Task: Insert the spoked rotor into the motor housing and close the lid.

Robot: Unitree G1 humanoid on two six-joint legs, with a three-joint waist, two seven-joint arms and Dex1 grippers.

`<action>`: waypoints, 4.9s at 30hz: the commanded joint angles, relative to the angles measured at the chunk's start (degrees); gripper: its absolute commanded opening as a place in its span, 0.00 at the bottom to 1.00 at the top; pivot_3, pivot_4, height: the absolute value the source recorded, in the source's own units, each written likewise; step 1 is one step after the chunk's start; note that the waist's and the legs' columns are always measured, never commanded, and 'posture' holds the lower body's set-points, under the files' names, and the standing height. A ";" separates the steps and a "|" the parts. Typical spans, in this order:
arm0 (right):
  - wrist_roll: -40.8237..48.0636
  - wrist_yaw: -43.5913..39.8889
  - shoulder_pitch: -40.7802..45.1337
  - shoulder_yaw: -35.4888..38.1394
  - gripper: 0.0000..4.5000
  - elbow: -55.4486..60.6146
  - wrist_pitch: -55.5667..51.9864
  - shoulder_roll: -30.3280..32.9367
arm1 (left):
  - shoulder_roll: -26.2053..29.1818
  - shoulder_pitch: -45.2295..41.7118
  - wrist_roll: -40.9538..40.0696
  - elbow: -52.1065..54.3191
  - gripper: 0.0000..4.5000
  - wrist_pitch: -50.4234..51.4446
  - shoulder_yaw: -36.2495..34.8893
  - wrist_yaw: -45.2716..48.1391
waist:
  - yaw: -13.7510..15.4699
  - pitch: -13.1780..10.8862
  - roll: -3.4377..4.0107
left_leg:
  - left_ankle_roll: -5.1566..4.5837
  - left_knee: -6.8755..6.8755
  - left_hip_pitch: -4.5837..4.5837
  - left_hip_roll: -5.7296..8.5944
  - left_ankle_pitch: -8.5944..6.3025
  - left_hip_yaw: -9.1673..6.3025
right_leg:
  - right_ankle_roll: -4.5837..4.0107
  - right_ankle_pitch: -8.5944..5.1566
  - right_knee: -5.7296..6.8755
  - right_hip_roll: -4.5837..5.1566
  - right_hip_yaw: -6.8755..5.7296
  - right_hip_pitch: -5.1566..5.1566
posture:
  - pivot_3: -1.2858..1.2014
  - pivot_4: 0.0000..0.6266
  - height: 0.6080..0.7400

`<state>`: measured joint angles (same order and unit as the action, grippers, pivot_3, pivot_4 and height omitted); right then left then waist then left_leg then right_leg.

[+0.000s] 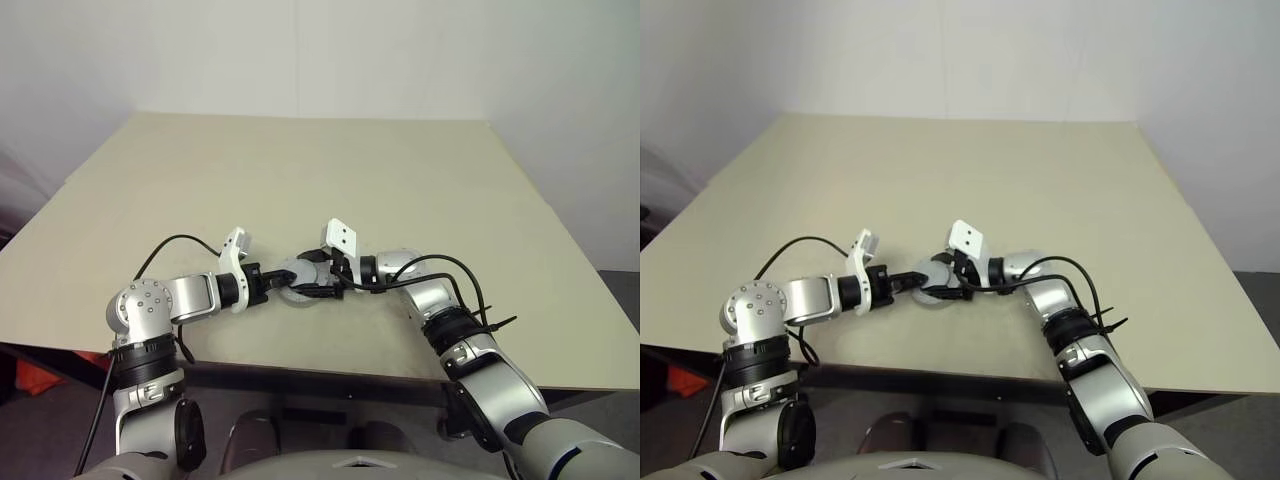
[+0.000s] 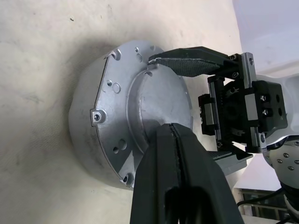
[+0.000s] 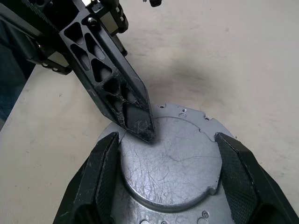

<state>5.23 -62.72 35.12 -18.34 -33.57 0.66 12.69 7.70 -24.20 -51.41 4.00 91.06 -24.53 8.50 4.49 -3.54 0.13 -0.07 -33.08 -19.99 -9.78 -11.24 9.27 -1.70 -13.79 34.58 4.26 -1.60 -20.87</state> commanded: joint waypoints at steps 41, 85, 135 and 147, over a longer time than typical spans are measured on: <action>5.49 -3.66 -0.46 3.53 0.99 7.01 -8.61 1.30 | 0.84 1.54 -0.67 -1.87 0.00 1.44 0.54 -2.28 | -0.30 0.02 -0.05 | -0.04 0.82 -0.17 0.05 -0.02 0.13 | -0.34 0.20 -0.81 -0.02 -0.07 -0.02 | 0.52 0.00 1.00; 24.20 11.47 3.51 14.79 0.99 13.33 -78.97 4.00 | 1.51 0.78 0.30 -1.96 0.00 1.44 -0.40 -1.38 | 0.80 0.05 -0.06 | 0.28 0.79 0.00 -0.03 0.18 0.17 | -0.37 0.23 -0.61 -0.06 -0.13 0.04 | 0.52 0.00 1.00; 28.03 26.20 11.98 33.00 0.66 3.10 -82.46 -11.63 | 1.86 -0.14 2.82 -1.43 0.00 1.40 -2.48 -0.95 | -0.38 0.05 -0.09 | 0.88 0.81 -0.07 -0.09 0.53 0.11 | -0.51 0.16 0.16 -0.12 -0.08 -0.47 | 0.52 0.00 1.00; 28.04 26.02 12.69 32.86 0.45 2.45 -81.14 -11.28 | 1.65 -0.18 3.86 -1.11 0.00 1.25 -2.50 -0.18 | -0.02 0.05 -0.07 | 0.85 0.84 -0.13 -0.07 0.51 0.11 | -0.52 0.16 0.13 -0.11 -0.10 -0.50 | 0.52 0.00 1.00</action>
<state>29.58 -34.69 44.37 13.82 -32.47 -81.35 2.63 9.61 -25.69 -50.10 4.29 90.95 -28.85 9.37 4.47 -3.49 0.05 0.77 -32.24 -20.11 -9.85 -10.73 9.38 -2.22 -13.62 34.71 4.15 -1.69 -21.37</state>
